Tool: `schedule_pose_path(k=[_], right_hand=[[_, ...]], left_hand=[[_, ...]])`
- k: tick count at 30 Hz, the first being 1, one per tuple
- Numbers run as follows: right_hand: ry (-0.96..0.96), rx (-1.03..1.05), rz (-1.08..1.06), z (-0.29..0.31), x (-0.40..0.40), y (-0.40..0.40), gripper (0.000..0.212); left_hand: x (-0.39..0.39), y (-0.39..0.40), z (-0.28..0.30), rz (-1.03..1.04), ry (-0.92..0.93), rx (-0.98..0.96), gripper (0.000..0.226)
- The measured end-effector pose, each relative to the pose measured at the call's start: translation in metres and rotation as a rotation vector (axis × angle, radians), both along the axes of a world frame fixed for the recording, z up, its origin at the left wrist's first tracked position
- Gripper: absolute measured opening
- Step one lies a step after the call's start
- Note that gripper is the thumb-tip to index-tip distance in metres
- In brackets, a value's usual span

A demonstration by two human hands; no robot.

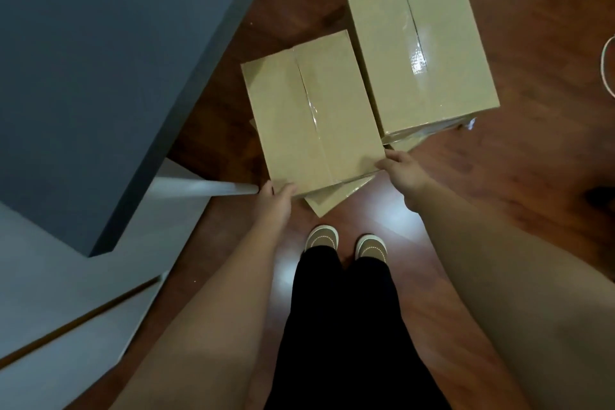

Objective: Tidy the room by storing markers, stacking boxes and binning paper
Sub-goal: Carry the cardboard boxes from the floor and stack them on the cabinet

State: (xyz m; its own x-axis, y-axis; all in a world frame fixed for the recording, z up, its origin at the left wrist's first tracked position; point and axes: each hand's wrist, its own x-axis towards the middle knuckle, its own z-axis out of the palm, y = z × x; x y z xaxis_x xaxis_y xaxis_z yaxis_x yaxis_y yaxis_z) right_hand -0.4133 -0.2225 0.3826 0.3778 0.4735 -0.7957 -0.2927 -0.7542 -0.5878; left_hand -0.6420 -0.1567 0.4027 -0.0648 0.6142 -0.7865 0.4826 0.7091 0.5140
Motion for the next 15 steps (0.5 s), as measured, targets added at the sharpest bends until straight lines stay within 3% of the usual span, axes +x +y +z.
schedule_pose_path(k=[3, 6, 10, 15], right_hand=[[0.035, 0.103, -0.111, 0.017, -0.006, 0.004, 0.034], [0.085, 0.22, -0.17, 0.057, -0.007, 0.012, 0.044], [0.161, 0.311, -0.123, 0.125, 0.01, 0.008, 0.042], [-0.029, 0.326, -0.096, 0.209, 0.018, -0.012, 0.046]], left_hand=[[-0.006, -0.004, 0.022, 0.222, 0.039, 0.188, 0.042], [-0.005, -0.001, 0.063, 0.366, -0.053, 0.328, 0.039], [-0.004, 0.001, 0.129, 0.335, -0.129, 0.425, 0.024], [0.006, -0.01, 0.19, 0.253, -0.187, 0.42, 0.031]])
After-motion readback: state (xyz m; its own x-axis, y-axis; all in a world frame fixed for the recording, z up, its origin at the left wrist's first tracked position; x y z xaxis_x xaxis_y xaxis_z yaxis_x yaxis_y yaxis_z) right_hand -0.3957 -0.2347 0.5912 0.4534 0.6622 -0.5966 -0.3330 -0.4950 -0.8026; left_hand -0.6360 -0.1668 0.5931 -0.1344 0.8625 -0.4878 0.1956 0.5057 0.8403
